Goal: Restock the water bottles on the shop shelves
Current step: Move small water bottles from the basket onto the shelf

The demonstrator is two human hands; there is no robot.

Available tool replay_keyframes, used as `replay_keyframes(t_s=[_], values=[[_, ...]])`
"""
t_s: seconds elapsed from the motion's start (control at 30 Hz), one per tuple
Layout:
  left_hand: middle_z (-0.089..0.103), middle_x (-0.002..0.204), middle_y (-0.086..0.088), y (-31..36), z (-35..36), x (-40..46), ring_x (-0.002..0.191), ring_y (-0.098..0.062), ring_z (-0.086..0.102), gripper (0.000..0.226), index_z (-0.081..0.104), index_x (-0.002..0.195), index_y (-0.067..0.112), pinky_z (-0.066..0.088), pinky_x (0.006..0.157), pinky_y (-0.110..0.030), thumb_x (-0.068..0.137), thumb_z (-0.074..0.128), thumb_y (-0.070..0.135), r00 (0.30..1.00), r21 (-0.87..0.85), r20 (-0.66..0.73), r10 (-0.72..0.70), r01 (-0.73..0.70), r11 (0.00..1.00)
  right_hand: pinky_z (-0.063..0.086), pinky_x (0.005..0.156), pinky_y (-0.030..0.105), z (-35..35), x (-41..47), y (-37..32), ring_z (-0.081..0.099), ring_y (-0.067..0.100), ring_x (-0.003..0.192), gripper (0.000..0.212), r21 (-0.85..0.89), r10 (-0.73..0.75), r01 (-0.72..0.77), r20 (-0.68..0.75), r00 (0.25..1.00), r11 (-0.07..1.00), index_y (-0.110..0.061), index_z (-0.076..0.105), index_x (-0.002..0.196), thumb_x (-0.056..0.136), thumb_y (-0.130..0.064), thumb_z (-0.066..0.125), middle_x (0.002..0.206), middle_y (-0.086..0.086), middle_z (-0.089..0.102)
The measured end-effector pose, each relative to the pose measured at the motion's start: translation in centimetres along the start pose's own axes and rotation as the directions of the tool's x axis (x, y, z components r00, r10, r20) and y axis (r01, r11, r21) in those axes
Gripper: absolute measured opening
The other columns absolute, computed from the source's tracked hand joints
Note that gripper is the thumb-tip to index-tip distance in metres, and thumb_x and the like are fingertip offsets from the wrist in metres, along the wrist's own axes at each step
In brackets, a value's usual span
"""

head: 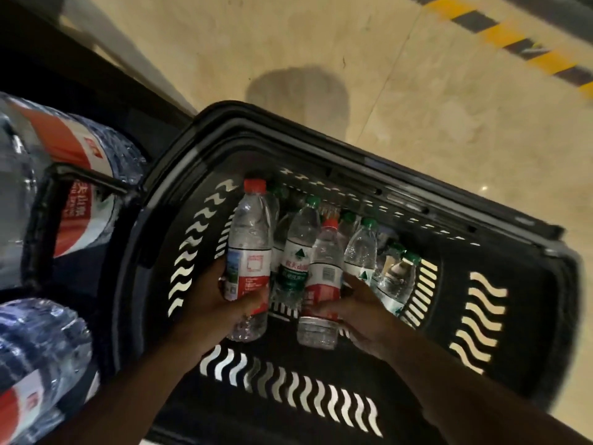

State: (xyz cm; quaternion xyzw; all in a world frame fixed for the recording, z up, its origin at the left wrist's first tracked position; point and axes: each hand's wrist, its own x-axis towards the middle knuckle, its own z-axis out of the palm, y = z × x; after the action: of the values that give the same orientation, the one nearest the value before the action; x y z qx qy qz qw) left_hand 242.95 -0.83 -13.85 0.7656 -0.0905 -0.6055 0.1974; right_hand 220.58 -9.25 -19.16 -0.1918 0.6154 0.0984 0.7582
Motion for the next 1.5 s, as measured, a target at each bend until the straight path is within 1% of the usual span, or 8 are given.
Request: replay_keyframes(t_s=[0.2,0.47,0.63,0.77,0.97,1.1,1.3,1.5], values=[[0.078,0.107,0.004,3.6,-1.4,-6.8,0.097,-0.011,0.075,0.065,0.066,0.121,0.026,0.059,0.072,-0.020,0.059,0.086,0.026,0.991,-0.216,0.135,0.002,0.027,0.976,0.061,0.079,0.040,0.3,-9.3,-2.9,0.074,0.027,0.094,0.047,0.048,0.034,-0.046,0.218,0.975,0.998,-0.015,0.062,0.120,0.084,0.015,0.059,0.100,0.010,0.078],[0.072,0.125,-0.010,11.0,-6.8,-22.1,0.117,-0.028,0.069,0.061,0.062,0.133,0.016,0.057,0.094,-0.037,0.075,0.075,0.000,0.968,-0.423,0.199,0.155,-0.058,0.904,0.062,0.075,0.037,5.5,-25.8,-10.2,0.076,0.027,0.088,0.061,0.075,-0.136,0.119,0.279,0.951,0.990,-0.014,0.066,0.121,0.067,-0.032,0.088,0.105,0.013,0.077],[0.075,0.117,-0.014,15.4,-10.0,-33.0,0.106,-0.028,0.073,0.077,0.063,0.130,0.011,0.060,0.082,-0.034,0.055,0.083,0.012,0.969,-0.549,0.063,0.239,-0.166,0.819,0.057,0.098,0.053,9.0,-38.3,-14.0,0.074,0.036,0.104,0.078,-0.017,-0.300,0.307,0.174,0.938,0.951,-0.014,0.060,0.134,0.068,-0.044,0.090,0.118,0.018,0.074],[0.078,0.095,-0.019,19.5,-12.1,-41.6,0.080,-0.031,0.075,0.062,0.070,0.111,0.006,0.063,0.066,-0.035,0.053,0.090,0.011,0.964,-0.564,-0.011,0.265,-0.225,0.795,0.062,0.084,0.043,12.2,-49.0,-15.5,0.077,0.031,0.097,0.081,-0.089,-0.443,0.455,0.127,0.887,0.886,-0.015,0.062,0.134,0.067,-0.047,0.092,0.111,0.012,0.078],[0.078,0.108,0.007,21.7,-14.9,-52.1,0.100,-0.016,0.075,0.047,0.074,0.107,0.038,0.061,0.078,-0.027,0.061,0.086,0.044,0.915,-0.537,-0.149,0.375,-0.393,0.746,0.061,0.077,0.040,16.2,-60.5,-15.3,0.077,0.029,0.089,0.084,-0.093,-0.567,0.580,0.137,0.813,0.809,-0.022,0.071,0.120,0.054,-0.070,0.089,0.109,0.014,0.078],[0.069,0.128,-0.016,21.6,-15.8,-56.2,0.119,-0.035,0.066,0.080,0.059,0.137,0.019,0.050,0.105,-0.054,0.067,0.091,0.040,0.880,-0.581,-0.163,0.446,-0.451,0.678,0.060,0.074,0.036,17.1,-63.8,-13.4,0.077,0.030,0.089,0.057,-0.129,-0.659,0.672,0.129,0.741,0.729,-0.031,0.077,0.109,0.065,-0.066,0.086,0.105,0.012,0.079],[0.075,0.121,-0.007,19.4,-15.4,-61.4,0.101,-0.018,0.074,0.051,0.065,0.125,0.021,0.059,0.078,-0.025,0.075,0.076,0.021,0.795,-0.558,-0.248,0.553,-0.584,0.590,0.060,0.070,0.033,16.7,-67.0,-11.1,0.078,0.031,0.087,0.058,-0.199,-0.748,0.764,0.162,0.643,0.614,-0.027,0.079,0.105,0.061,-0.063,0.089,0.101,0.009,0.080],[0.077,0.113,-0.006,14.9,-13.1,-67.0,0.102,-0.021,0.075,0.058,0.071,0.120,0.018,0.060,0.080,-0.026,0.069,0.084,0.044,0.740,-0.475,-0.443,0.506,-0.673,0.568,0.059,0.071,0.027,16.5,-70.1,-10.1,0.078,0.023,0.090,0.062,-0.262,-0.760,0.823,0.318,0.567,0.504,-0.020,0.079,0.105,0.058,-0.057,0.092,0.101,0.003,0.080]])
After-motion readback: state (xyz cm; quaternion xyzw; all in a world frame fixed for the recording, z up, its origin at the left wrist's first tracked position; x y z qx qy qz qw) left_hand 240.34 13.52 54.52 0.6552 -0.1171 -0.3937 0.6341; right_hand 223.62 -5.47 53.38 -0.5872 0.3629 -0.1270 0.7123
